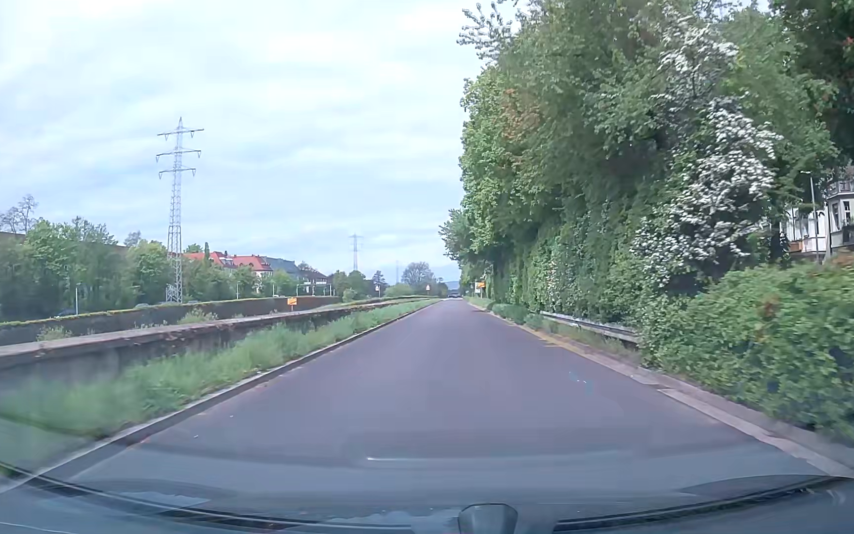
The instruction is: Follow the waypoints while adhering to traffic rules and regulations
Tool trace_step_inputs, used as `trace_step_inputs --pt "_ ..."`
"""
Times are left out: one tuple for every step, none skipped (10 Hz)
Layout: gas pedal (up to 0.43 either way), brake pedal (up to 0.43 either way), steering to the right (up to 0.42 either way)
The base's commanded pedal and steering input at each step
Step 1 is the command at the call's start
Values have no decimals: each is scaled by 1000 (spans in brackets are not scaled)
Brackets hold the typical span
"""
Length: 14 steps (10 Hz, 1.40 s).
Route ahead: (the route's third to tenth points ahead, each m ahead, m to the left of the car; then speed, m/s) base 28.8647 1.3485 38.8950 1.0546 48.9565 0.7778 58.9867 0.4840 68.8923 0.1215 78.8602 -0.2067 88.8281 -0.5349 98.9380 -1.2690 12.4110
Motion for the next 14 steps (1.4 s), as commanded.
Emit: trace_step_inputs --pt "98 0 1" --pt "98 0 1" --pt "87 0 1" --pt "87 0 2" --pt "87 0 2" --pt "87 0 2" --pt "79 0 2" --pt "79 0 2" --pt "79 0 2" --pt "79 0 2" --pt "79 0 2" --pt "79 0 2" --pt "79 0 2" --pt "79 0 2"
